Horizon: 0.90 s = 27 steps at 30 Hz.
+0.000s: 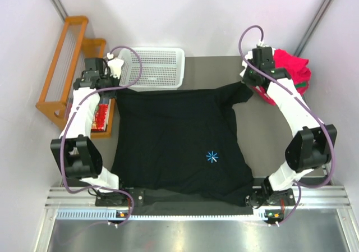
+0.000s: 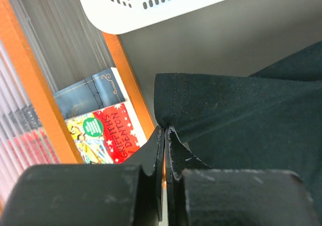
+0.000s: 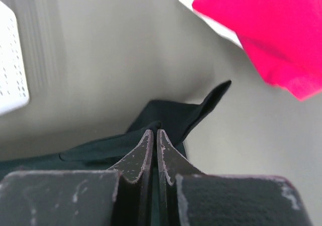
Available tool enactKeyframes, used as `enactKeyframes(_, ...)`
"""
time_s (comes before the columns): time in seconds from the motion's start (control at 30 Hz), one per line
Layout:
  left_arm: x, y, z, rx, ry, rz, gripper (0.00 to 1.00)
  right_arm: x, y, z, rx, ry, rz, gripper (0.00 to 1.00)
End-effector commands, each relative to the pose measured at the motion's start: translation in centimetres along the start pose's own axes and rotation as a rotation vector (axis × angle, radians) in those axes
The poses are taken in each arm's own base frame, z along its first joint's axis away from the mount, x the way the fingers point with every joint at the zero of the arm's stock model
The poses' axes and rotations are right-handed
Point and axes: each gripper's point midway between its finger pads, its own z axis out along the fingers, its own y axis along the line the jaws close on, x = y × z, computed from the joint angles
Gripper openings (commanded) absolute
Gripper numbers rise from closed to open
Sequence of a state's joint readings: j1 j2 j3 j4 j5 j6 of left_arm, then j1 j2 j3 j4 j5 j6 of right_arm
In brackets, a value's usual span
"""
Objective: Fold and stack the t-shirts
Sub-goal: Fold the tshirt
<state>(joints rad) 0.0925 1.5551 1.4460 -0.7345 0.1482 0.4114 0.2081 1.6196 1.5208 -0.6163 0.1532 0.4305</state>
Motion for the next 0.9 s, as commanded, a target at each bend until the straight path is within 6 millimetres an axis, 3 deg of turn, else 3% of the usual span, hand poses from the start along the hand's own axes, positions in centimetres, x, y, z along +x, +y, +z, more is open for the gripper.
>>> enactKeyframes(0.0, -0.3, -0.6, -2.6, 0.013, -0.026, 0.028, 0.0, 0.1, -1.1, -3.4, 0.05, -0.026, -0.011, 0.0)
enactKeyframes(0.37, 1.1, -2.0, -4.1, 0.06, -0.01, 0.057, 0.0, 6.1, -3.2, -5.7, 0.072, 0.101, -0.037, 0.0)
enactKeyframes(0.53, 2.4, -2.8, -4.4, 0.09, 0.022, 0.06, 0.0, 9.2, -3.3, -6.6, 0.044, 0.168, -0.038, 0.0)
enactKeyframes(0.87, 6.6, -6.2, -5.2, 0.188, 0.085, -0.005, 0.0, 20.5, -3.8, -6.9, 0.018, 0.402, -0.105, 0.0)
